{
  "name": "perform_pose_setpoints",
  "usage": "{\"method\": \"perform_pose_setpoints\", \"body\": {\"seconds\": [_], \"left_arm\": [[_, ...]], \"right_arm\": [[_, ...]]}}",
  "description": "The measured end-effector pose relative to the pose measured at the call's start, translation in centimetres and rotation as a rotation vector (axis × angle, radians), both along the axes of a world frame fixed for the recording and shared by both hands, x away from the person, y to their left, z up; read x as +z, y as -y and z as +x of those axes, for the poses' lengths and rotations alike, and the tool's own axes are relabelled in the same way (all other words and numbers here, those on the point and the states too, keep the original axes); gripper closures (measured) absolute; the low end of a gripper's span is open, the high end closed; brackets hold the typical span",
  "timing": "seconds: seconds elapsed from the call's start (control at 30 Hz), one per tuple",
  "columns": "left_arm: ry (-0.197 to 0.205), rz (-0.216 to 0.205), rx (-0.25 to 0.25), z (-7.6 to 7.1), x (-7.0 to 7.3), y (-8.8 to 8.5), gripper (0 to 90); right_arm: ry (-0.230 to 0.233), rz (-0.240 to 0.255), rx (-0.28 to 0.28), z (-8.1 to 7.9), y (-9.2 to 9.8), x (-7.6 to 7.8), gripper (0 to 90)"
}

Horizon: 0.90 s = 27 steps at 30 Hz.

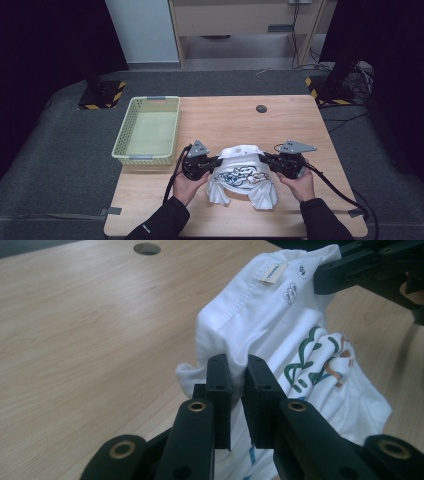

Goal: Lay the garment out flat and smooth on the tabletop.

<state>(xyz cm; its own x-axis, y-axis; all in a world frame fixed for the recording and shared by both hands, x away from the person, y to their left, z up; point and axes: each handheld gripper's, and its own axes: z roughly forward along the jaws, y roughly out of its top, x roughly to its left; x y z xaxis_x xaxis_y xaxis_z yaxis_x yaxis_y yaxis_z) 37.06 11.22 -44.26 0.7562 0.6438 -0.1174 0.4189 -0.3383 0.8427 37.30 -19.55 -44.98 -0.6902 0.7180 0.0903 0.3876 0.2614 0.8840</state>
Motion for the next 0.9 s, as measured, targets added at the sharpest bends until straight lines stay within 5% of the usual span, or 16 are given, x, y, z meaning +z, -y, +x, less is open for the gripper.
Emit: {"method": "perform_pose_setpoints", "body": {"seconds": [0.27, 0.47, 0.9], "left_arm": [[0.050, -0.006, 0.008, 0.3, 1.7, 0.5, 82.7], [0.126, 0.013, 0.047, 1.5, 3.7, 1.3, 82.7], [0.143, 0.031, 0.152, 5.2, 4.2, 1.8, 82.5]], "right_arm": [[0.046, 0.009, -0.031, -0.3, 0.2, 1.6, 83.3], [0.117, 0.016, -0.104, 0.5, -0.4, 3.7, 83.3], [0.152, -0.006, -0.228, 4.0, -2.2, 4.0, 83.1]]}}
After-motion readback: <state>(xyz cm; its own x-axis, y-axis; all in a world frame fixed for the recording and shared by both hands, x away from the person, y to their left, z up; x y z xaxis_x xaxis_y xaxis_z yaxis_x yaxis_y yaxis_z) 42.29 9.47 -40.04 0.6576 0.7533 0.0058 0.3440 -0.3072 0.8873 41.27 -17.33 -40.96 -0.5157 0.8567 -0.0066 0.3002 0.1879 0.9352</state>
